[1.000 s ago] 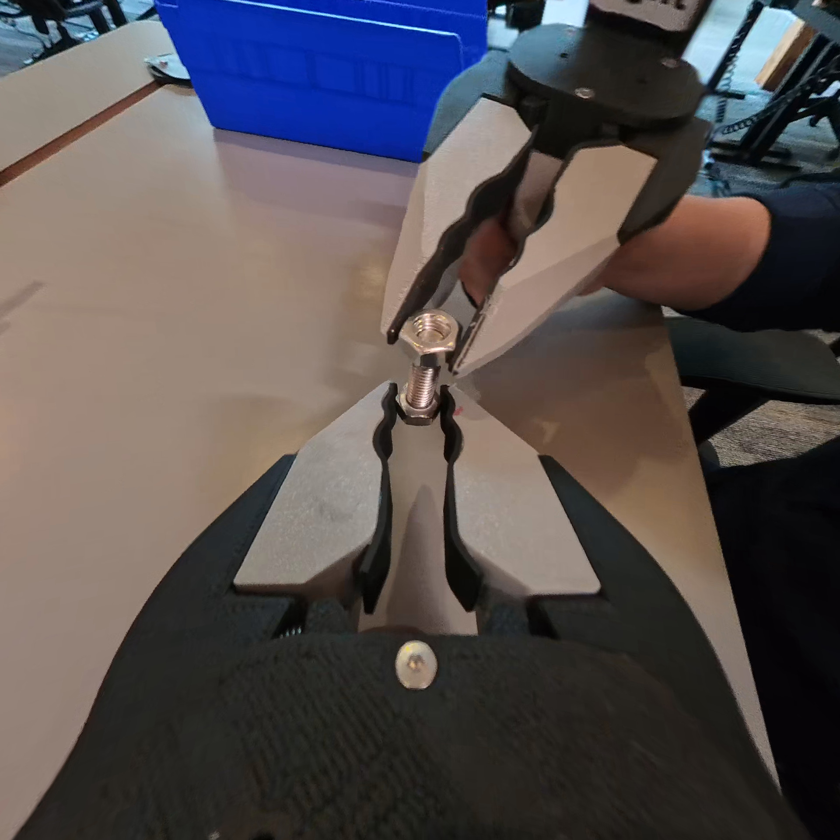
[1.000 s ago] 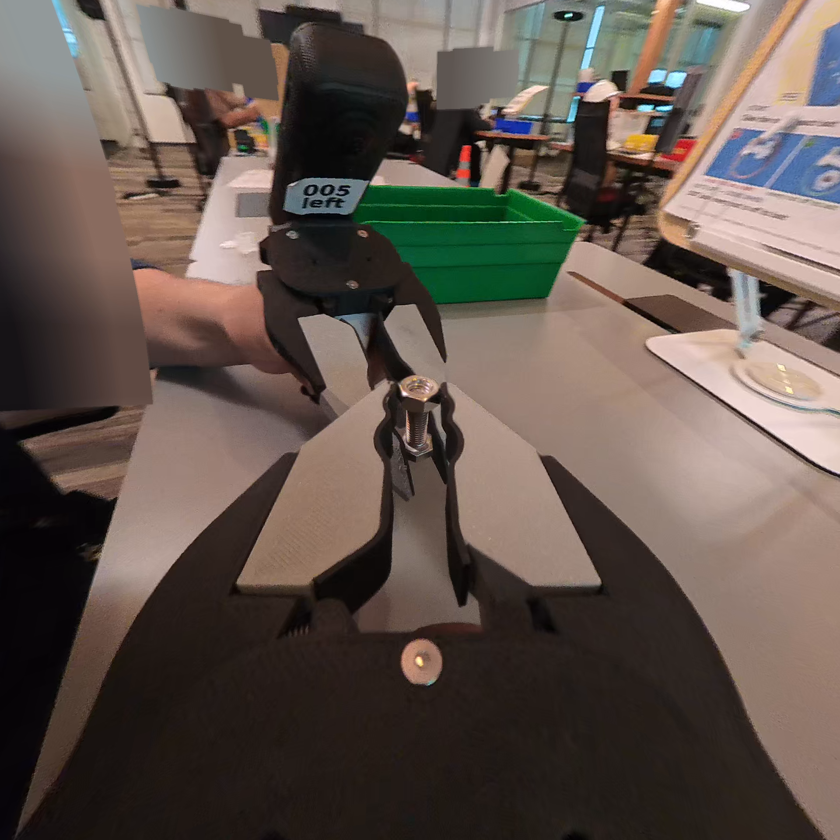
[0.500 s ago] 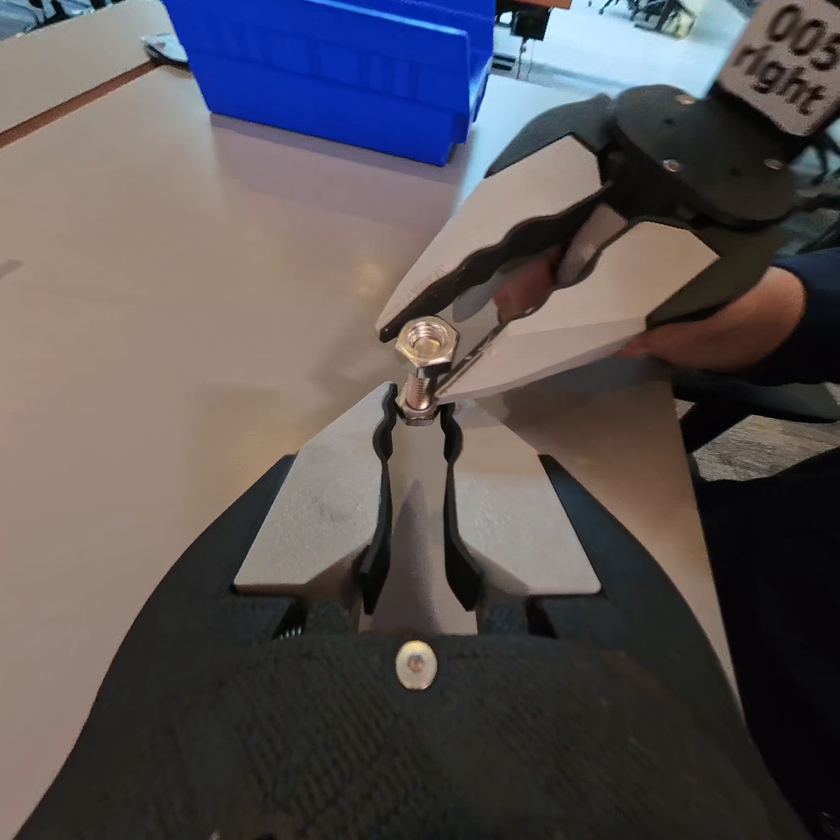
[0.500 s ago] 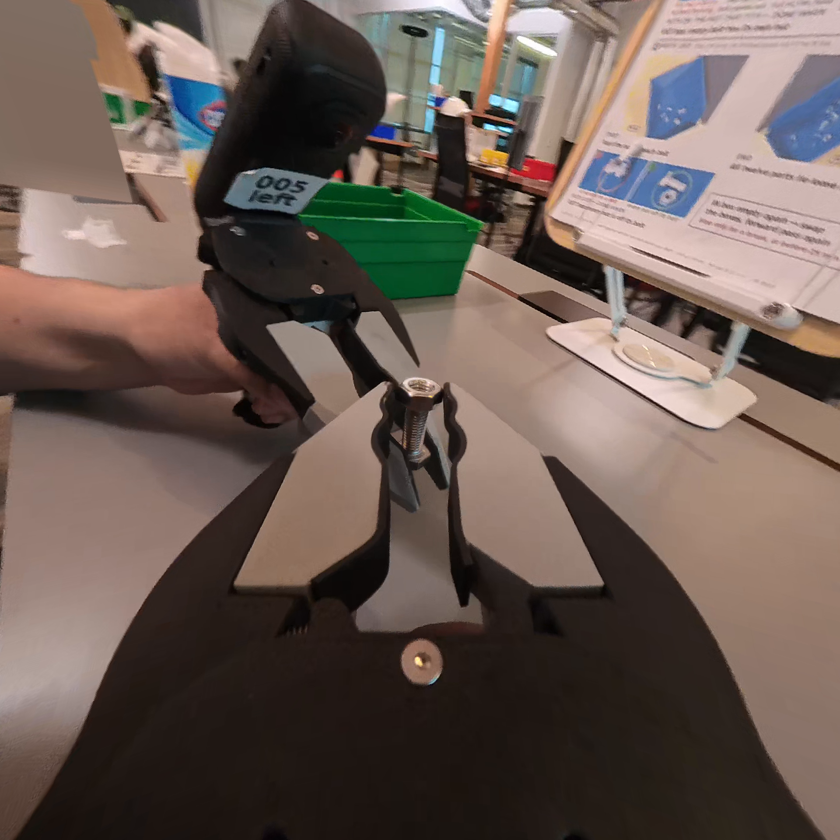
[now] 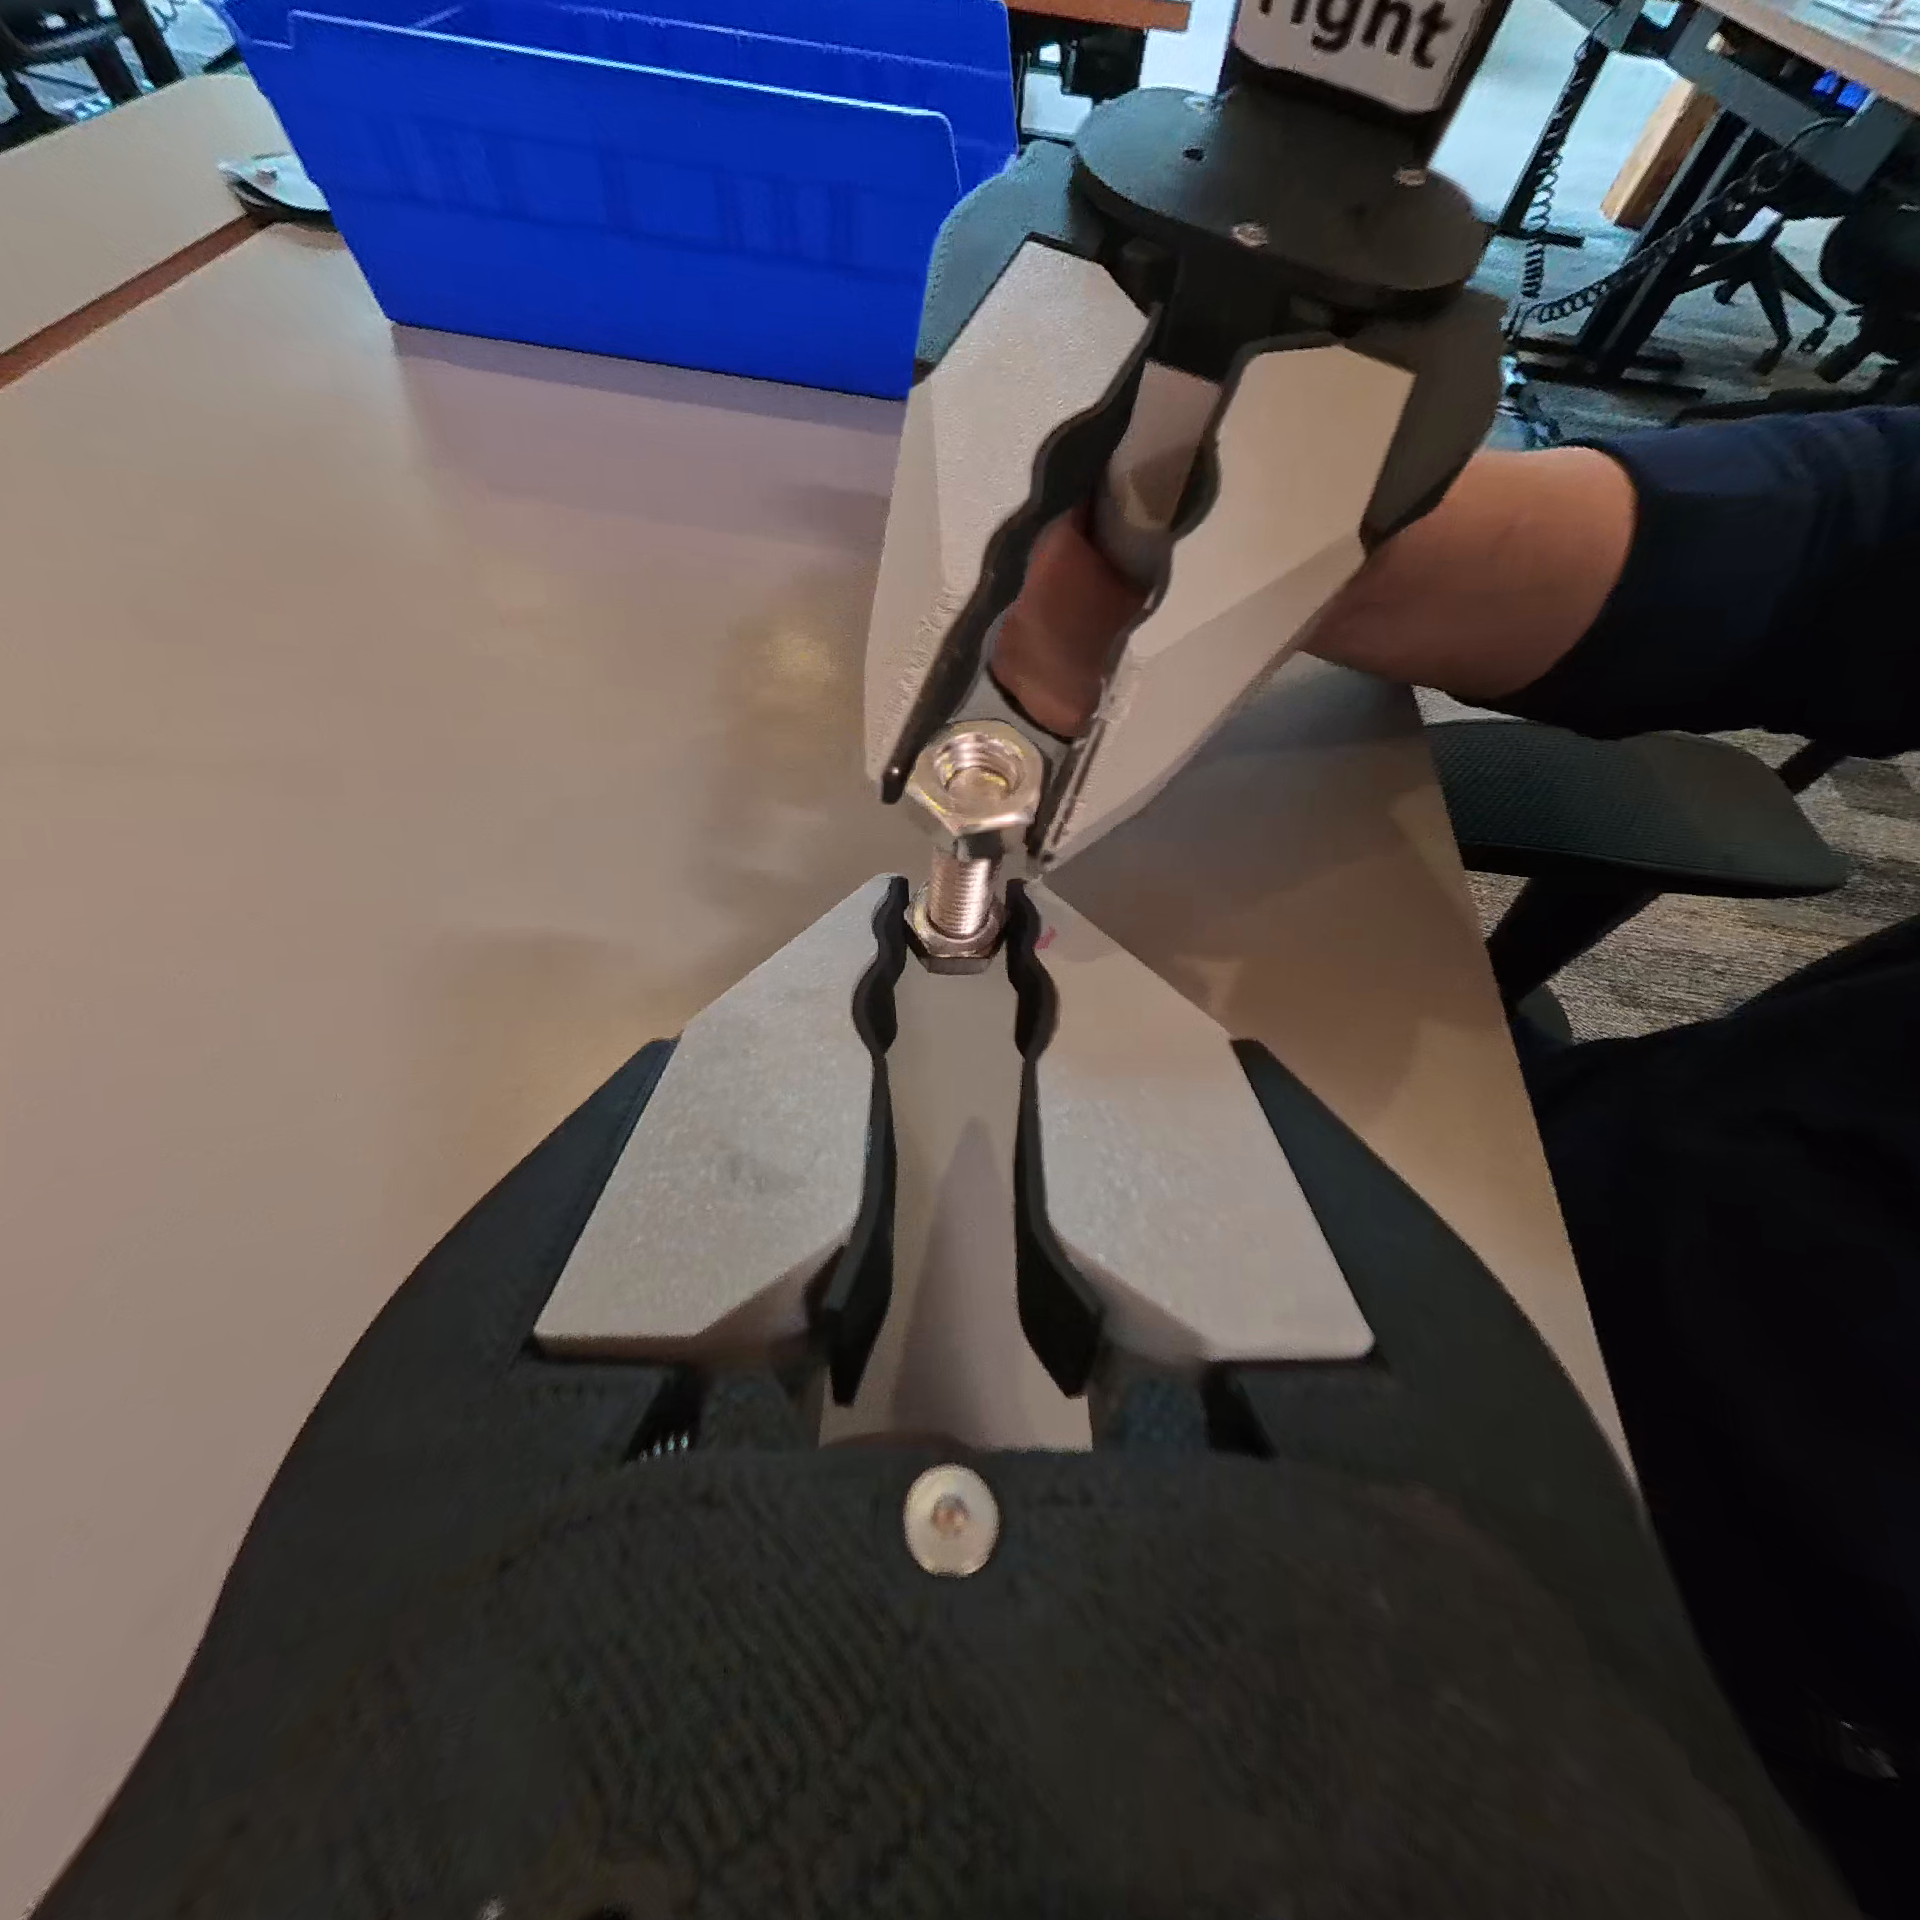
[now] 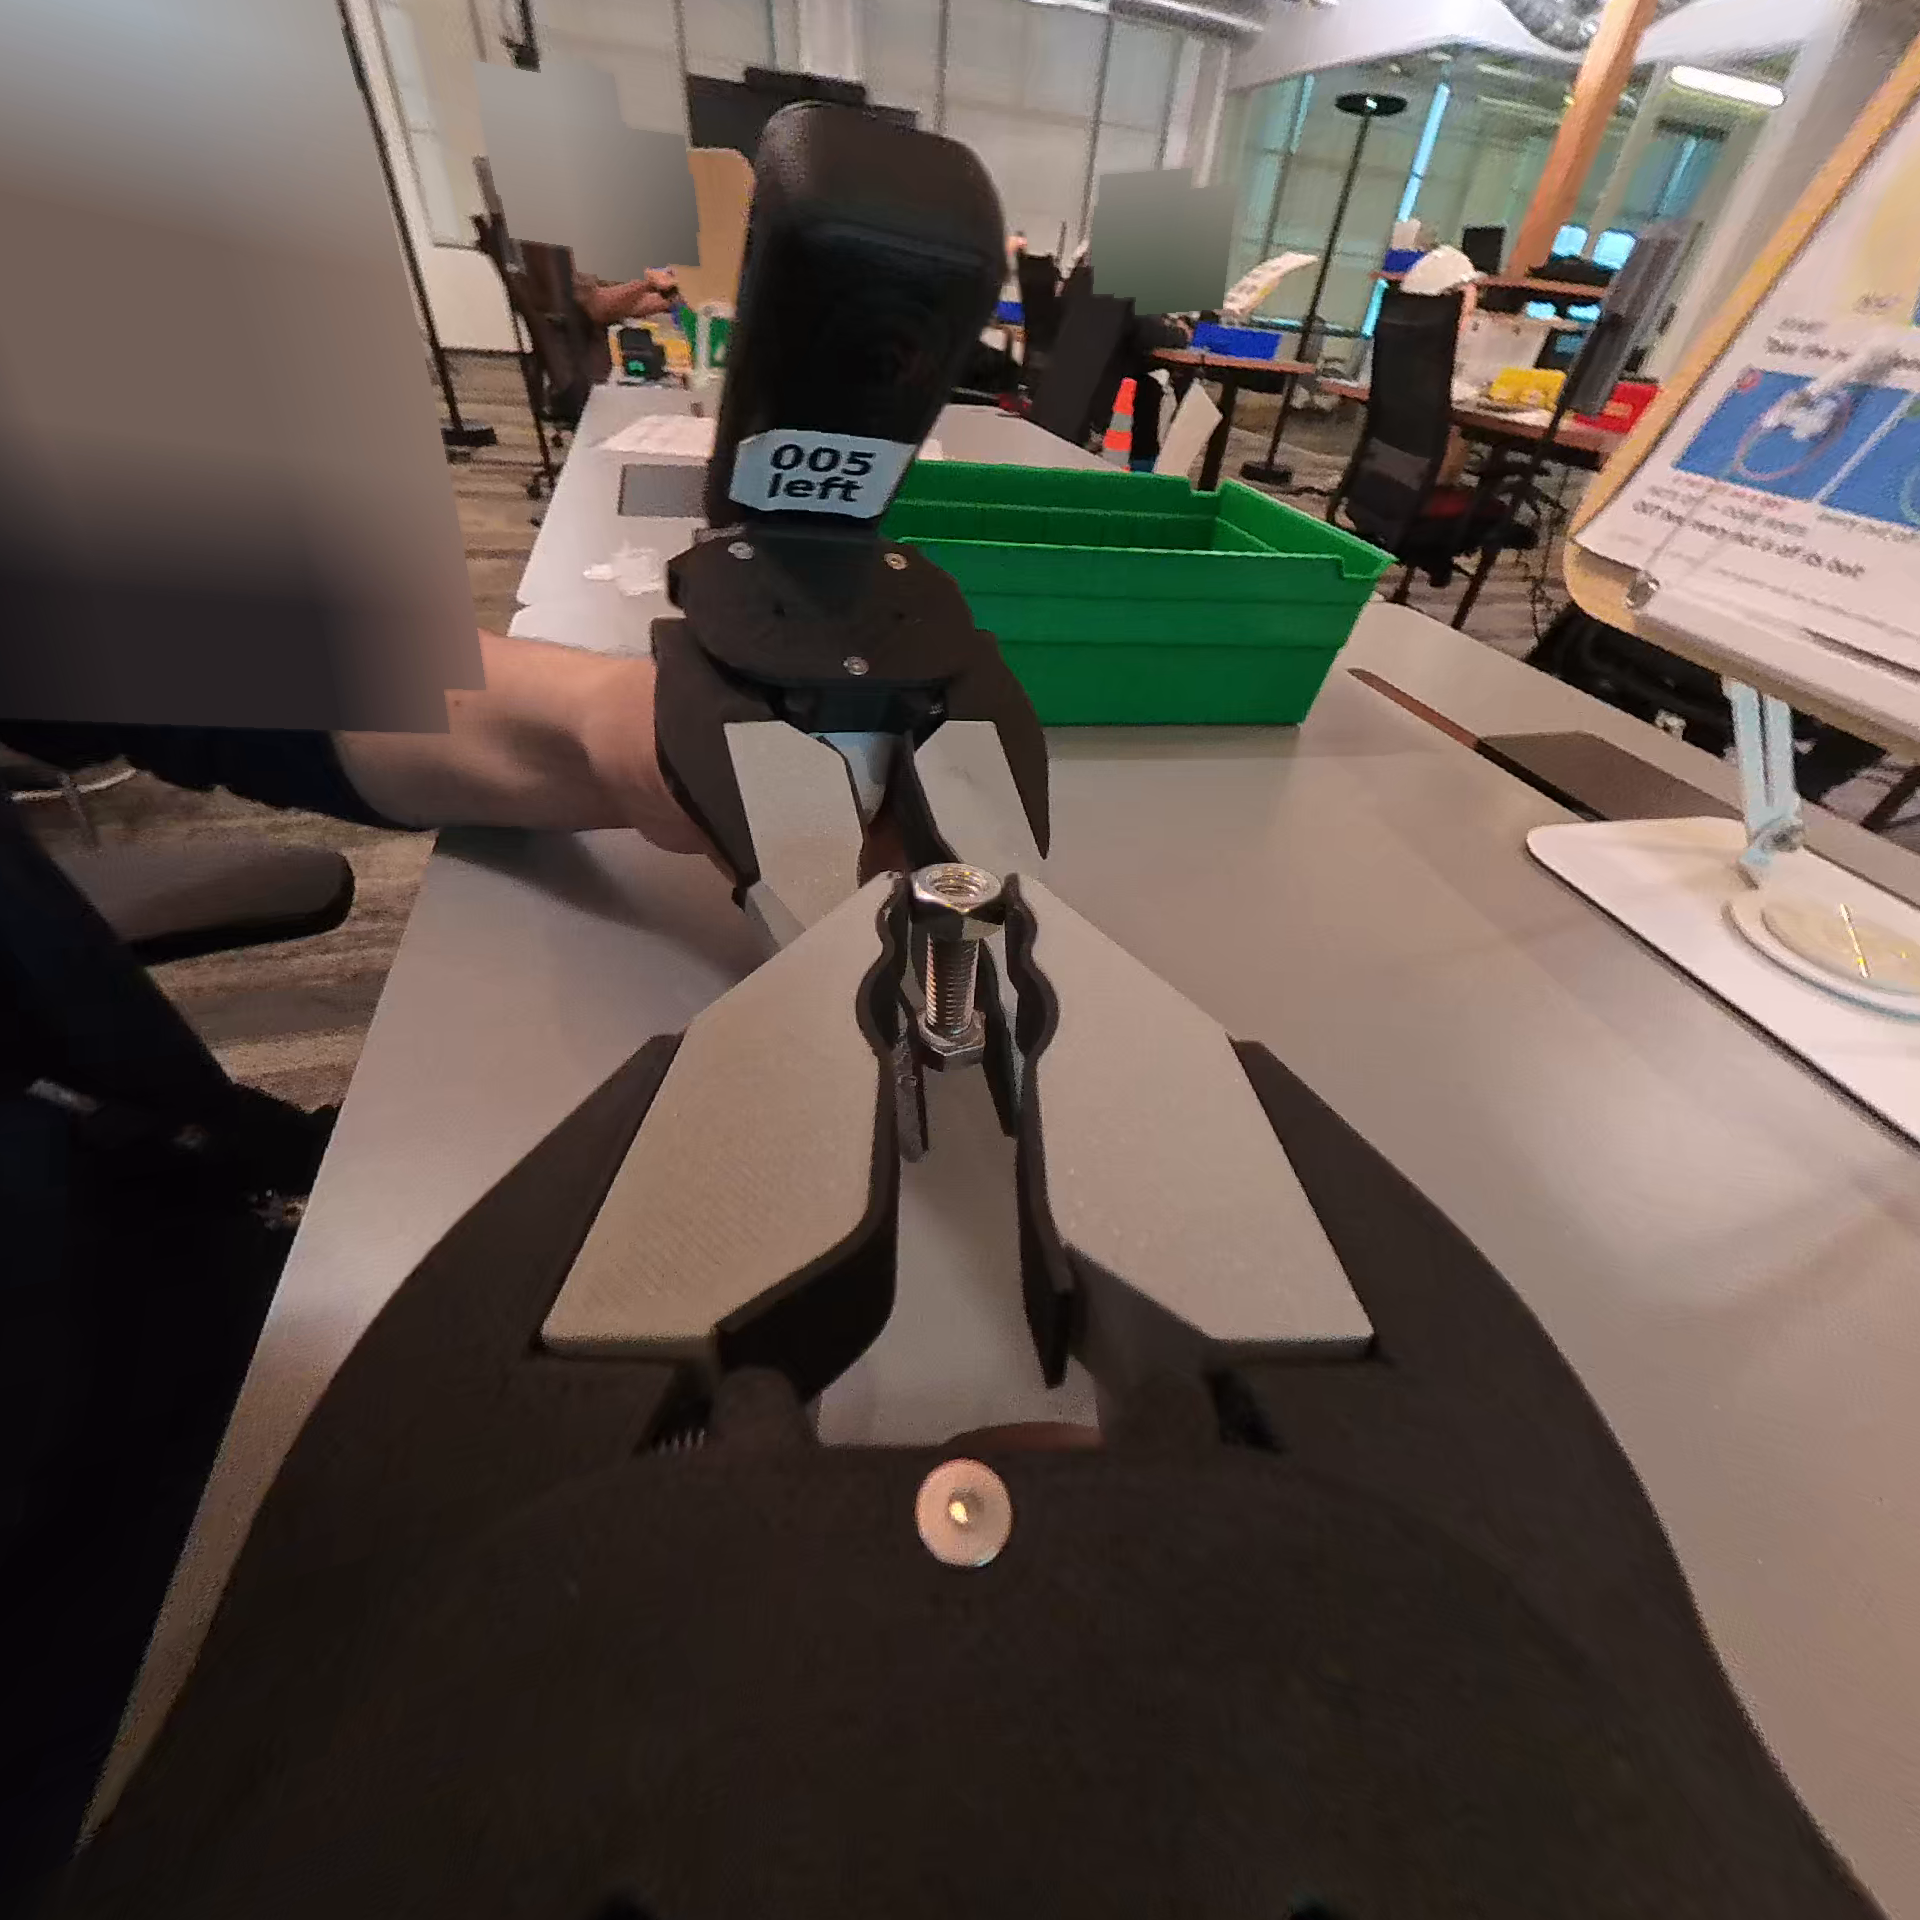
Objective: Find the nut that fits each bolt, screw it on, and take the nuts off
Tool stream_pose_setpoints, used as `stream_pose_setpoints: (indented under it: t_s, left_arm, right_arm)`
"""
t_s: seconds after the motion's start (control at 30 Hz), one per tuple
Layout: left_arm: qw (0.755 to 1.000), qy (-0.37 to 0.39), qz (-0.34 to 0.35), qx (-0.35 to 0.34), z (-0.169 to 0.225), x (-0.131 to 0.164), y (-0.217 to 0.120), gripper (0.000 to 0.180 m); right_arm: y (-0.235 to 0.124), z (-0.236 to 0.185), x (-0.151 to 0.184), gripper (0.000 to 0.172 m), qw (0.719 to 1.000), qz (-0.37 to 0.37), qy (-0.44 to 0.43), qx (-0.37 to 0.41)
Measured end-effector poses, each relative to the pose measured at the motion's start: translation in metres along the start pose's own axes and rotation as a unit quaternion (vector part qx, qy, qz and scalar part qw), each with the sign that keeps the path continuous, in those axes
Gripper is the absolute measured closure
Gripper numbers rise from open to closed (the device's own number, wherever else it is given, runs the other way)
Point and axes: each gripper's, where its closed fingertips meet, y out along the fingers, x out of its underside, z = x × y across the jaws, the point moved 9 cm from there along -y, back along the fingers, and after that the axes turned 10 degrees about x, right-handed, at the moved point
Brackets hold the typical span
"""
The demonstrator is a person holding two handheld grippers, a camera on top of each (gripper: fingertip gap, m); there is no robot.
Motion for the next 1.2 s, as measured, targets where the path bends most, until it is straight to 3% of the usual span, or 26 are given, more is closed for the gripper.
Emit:
stream_pose_setpoints:
  t_s: [0.2, 0.33, 0.37, 0.47, 0.6, 0.67, 0.8, 0.93, 1.2]
  left_arm:
    - [0.995, 0.052, 0.006, 0.087, 0.010, -0.002, -0.008, 0.163]
    - [0.986, 0.034, 0.041, 0.161, 0.012, -0.003, -0.016, 0.163]
    - [0.986, 0.024, 0.043, 0.157, 0.009, -0.002, -0.017, 0.163]
    - [0.995, -0.009, -0.006, 0.094, -0.011, 0.011, -0.016, 0.163]
    - [0.996, -0.055, -0.067, 0.021, -0.030, 0.028, -0.014, 0.163]
    - [0.995, -0.062, -0.082, -0.002, -0.035, 0.031, -0.016, 0.163]
    - [0.995, -0.063, -0.075, -0.032, -0.040, 0.031, -0.021, 0.164]
    - [0.996, -0.060, -0.054, -0.049, -0.044, 0.030, -0.021, 0.164]
    - [0.996, -0.059, -0.050, -0.043, -0.042, 0.029, -0.018, 0.163]
  right_arm:
    - [0.001, 0.011, -0.015, 0.158, 0.983, 0.033, -0.005, -0.178]
    - [0.013, 0.019, -0.017, 0.158, 0.943, 0.045, 0.057, -0.325]
    - [0.017, 0.023, -0.017, 0.157, 0.939, 0.051, 0.076, -0.332]
    - [0.019, 0.040, -0.015, 0.158, 0.953, 0.069, 0.111, -0.272]
    - [0.011, 0.059, 0.017, 0.157, 0.990, -0.071, 0.060, -0.110]
    - [0.008, 0.056, 0.037, 0.157, 0.984, -0.159, 0.010, -0.081]
    - [0.012, 0.046, 0.064, 0.158, 0.941, -0.317, -0.099, -0.069]
    - [0.018, 0.044, 0.062, 0.158, 0.933, -0.338, -0.093, -0.084]
    - [0.006, 0.044, 0.062, 0.151, 0.950, -0.296, -0.071, -0.068]
